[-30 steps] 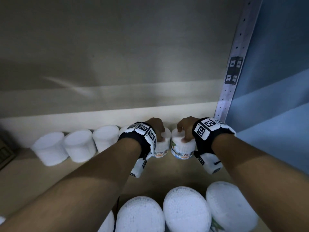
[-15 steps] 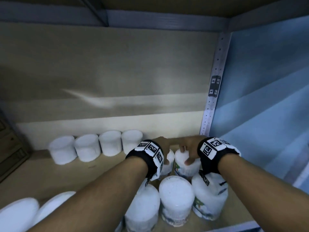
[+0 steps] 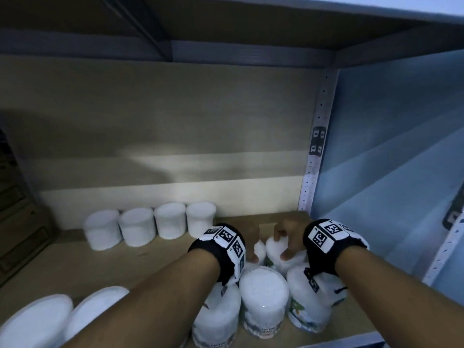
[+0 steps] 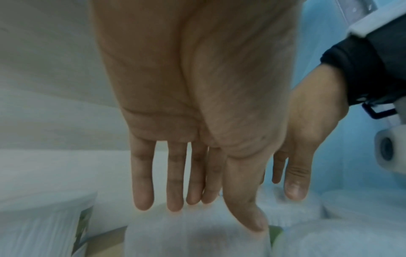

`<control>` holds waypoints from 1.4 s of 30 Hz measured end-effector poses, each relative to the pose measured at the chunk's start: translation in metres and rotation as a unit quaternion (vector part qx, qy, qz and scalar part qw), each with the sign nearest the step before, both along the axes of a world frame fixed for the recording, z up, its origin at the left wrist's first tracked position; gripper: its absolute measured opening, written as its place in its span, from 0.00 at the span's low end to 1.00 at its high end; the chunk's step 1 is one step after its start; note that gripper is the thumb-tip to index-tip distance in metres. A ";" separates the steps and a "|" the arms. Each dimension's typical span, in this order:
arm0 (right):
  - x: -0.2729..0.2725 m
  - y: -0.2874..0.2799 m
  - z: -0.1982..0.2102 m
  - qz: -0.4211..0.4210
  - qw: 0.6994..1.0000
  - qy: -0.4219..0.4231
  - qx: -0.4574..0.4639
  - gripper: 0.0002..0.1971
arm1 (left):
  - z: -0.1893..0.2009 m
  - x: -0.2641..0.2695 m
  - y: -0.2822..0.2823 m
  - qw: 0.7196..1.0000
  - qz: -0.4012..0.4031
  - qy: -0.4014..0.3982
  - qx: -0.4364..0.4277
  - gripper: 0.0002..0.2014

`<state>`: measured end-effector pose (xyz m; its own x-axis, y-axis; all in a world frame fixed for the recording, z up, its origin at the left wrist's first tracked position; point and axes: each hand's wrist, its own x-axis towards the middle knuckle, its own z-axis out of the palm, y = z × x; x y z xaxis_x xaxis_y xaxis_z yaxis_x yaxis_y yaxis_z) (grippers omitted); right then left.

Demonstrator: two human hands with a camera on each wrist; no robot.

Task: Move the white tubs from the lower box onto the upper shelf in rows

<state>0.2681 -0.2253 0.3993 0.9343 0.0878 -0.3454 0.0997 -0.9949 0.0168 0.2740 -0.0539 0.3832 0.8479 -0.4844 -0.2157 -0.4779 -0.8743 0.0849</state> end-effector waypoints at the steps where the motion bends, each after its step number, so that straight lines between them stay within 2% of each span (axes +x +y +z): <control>1: -0.003 0.003 0.006 0.006 1.000 -0.010 0.008 0.26 | 0.001 0.002 0.000 1.000 -0.016 -0.001 -0.008 0.29; 3: -0.006 0.009 0.013 0.000 0.999 -0.038 0.037 0.22 | 0.003 0.007 0.008 0.999 -0.034 -0.015 -0.013 0.25; 5: -0.003 0.018 0.017 -0.004 0.995 -0.050 0.089 0.17 | 0.015 0.012 0.018 0.999 -0.019 0.003 -0.036 0.20; 9: 0.015 0.045 0.024 0.005 0.985 -0.087 0.151 0.09 | 0.035 0.029 0.056 0.997 0.022 -0.012 -0.068 0.22; 11: 0.026 0.061 0.026 0.011 0.982 -0.108 0.154 0.11 | 0.039 0.039 0.083 0.997 0.054 -0.033 -0.055 0.19; 13: 0.036 0.077 0.026 0.017 0.981 -0.119 0.153 0.12 | 0.040 0.054 0.111 0.994 0.076 -0.054 -0.053 0.21; 21: 0.074 0.139 0.020 0.025 0.987 -0.091 0.130 0.17 | 0.033 0.082 0.194 0.985 0.169 -0.029 -0.022 0.23; 26: 0.106 0.167 0.004 0.048 0.990 -0.091 0.100 0.21 | 0.023 0.091 0.200 0.986 0.167 -0.022 -0.017 0.26; 32: 0.130 0.187 -0.006 0.029 0.992 -0.092 0.077 0.30 | 0.011 0.105 0.195 0.986 0.165 -0.015 -0.011 0.30; 35: 0.133 0.189 -0.011 0.030 0.995 -0.078 0.047 0.34 | 0.007 0.108 0.193 0.985 0.172 -0.015 -0.004 0.29; 42: 0.132 0.189 -0.011 0.039 0.995 -0.077 0.042 0.31 | 0.006 0.108 0.192 0.987 0.159 -0.032 -0.011 0.25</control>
<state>0.3999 -0.0364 0.3880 0.9648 0.1855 -0.1866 0.1801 -0.9826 -0.0459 0.3819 0.1382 0.3888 0.9694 -0.1957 -0.1482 -0.1847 -0.9791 0.0846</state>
